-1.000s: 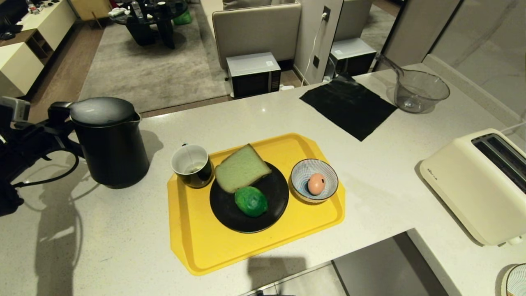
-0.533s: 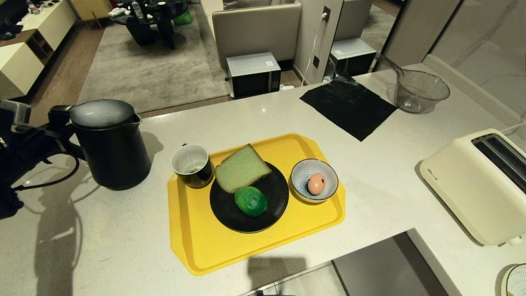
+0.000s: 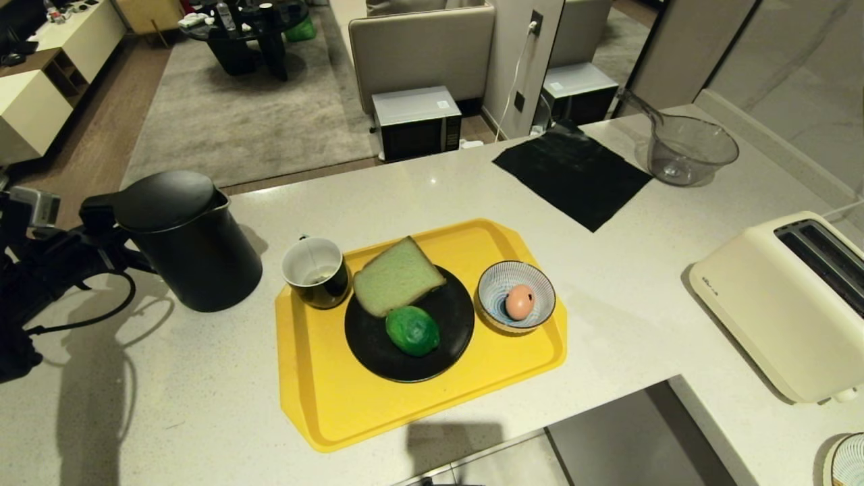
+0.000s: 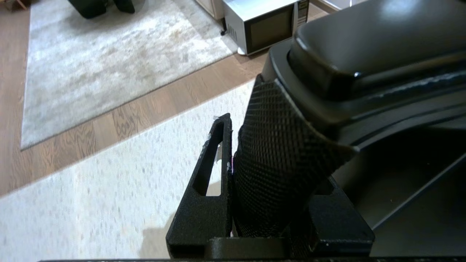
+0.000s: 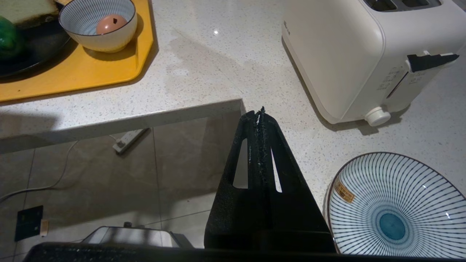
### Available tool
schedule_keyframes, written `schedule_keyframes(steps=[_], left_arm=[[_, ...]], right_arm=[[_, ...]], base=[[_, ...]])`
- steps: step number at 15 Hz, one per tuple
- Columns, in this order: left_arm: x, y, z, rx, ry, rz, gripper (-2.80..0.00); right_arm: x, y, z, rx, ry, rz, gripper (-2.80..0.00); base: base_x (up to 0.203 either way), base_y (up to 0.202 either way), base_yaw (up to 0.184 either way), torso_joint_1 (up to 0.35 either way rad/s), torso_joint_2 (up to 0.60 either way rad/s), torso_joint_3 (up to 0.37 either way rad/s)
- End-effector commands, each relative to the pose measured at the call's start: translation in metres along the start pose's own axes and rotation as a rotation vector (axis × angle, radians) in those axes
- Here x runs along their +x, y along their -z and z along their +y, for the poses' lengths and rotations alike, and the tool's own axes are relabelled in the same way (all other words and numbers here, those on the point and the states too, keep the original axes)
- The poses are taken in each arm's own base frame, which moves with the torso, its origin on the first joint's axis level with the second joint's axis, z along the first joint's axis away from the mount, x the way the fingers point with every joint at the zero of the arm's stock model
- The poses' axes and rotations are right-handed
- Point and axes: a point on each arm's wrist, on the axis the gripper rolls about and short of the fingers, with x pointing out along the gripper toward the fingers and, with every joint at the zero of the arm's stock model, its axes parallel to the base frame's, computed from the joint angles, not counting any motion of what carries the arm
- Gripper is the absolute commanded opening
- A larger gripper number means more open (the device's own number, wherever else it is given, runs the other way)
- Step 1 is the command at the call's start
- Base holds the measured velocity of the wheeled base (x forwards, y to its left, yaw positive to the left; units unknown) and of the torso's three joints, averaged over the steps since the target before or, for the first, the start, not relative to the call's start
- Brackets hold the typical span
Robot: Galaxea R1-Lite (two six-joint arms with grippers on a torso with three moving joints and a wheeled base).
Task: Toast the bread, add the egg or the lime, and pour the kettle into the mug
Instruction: Put the kettle back
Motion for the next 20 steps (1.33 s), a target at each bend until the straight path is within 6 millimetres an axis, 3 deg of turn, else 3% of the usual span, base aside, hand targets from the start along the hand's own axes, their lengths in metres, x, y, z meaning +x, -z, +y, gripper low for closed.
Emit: schedule_keyframes(steps=[1, 6, 7, 13, 18, 19, 20], left_arm=[[-0.002, -0.001, -0.001, -0.003, 0.004, -0.001, -2.80], [-0.010, -0.008, -0.007, -0.005, 0.006, 0.004, -2.80], [-0.012, -0.007, -0.008, -0.011, 0.012, 0.011, 0.00], [-0.019, -0.006, -0.006, -0.013, 0.003, 0.022, 0.00], [-0.046, -0.003, -0.028, -0.062, 0.013, 0.083, 0.00], [-0.053, -0.006, -0.033, -0.066, 0.014, 0.088, -2.80], [-0.058, -0.010, -0.037, -0.069, 0.014, 0.091, -2.80]], right_arm=[[0.002, 0.008, 0.000, 0.000, -0.001, 0.027, -2.80], [0.002, 0.008, 0.000, 0.000, -0.002, 0.027, -2.80], [0.002, 0.008, 0.000, 0.000, -0.002, 0.027, -2.80], [0.002, 0.008, 0.000, 0.000, -0.002, 0.027, -2.80], [0.002, 0.008, 0.000, 0.000, -0.001, 0.027, -2.80], [0.002, 0.008, 0.000, 0.000, -0.001, 0.028, -2.80], [0.002, 0.008, 0.000, 0.000, -0.002, 0.027, -2.80]], base=[[0.000, 0.000, 0.000, 0.000, 0.00, 0.000], [0.000, 0.000, 0.000, 0.000, 0.00, 0.000], [0.000, 0.000, 0.000, 0.000, 0.00, 0.000], [0.000, 0.000, 0.000, 0.000, 0.00, 0.000], [0.000, 0.000, 0.000, 0.000, 0.00, 0.000], [0.000, 0.000, 0.000, 0.000, 0.00, 0.000], [0.000, 0.000, 0.000, 0.000, 0.00, 0.000]])
